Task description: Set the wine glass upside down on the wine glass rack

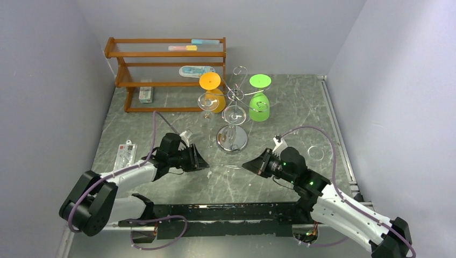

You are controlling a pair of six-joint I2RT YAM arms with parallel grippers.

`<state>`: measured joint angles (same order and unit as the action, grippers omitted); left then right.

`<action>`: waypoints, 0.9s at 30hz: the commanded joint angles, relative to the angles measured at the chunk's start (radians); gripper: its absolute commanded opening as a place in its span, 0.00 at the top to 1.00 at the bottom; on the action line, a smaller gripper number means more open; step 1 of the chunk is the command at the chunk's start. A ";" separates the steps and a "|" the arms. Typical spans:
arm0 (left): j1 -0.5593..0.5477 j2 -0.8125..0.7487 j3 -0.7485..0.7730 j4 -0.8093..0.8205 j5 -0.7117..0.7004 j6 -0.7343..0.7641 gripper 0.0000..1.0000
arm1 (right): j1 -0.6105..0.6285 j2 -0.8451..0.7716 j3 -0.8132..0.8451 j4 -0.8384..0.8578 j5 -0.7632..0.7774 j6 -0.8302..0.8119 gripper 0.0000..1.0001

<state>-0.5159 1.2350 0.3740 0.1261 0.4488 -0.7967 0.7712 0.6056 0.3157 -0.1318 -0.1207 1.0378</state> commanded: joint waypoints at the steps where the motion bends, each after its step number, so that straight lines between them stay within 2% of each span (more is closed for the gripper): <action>1: -0.009 -0.088 0.046 -0.114 -0.091 0.005 0.57 | 0.003 -0.003 0.032 -0.077 0.048 -0.058 1.00; 4: -0.008 -0.191 0.076 -0.232 -0.173 -0.024 0.42 | 0.003 -0.008 0.038 -0.057 0.038 -0.077 1.00; 7: -0.009 -0.324 0.135 -0.422 -0.342 -0.078 0.22 | 0.002 0.005 0.033 -0.009 0.026 -0.099 1.00; 10: -0.009 -0.431 0.189 -0.581 -0.485 -0.132 0.12 | 0.004 0.005 0.045 0.003 0.073 -0.118 1.00; 14: -0.007 -0.508 0.258 -0.720 -0.548 -0.191 0.09 | 0.008 -0.024 0.057 0.064 0.096 -0.173 1.00; 20: -0.006 -0.510 0.340 -0.888 -0.562 -0.316 0.09 | 0.041 -0.018 0.075 0.162 0.016 -0.257 1.00; 27: -0.007 -0.567 0.362 -0.941 -0.581 -0.418 0.10 | 0.135 -0.024 0.106 0.216 0.009 -0.323 1.00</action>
<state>-0.5194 0.7128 0.7044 -0.7349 -0.0986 -1.1236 0.8562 0.5934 0.3702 -0.0063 -0.1097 0.7830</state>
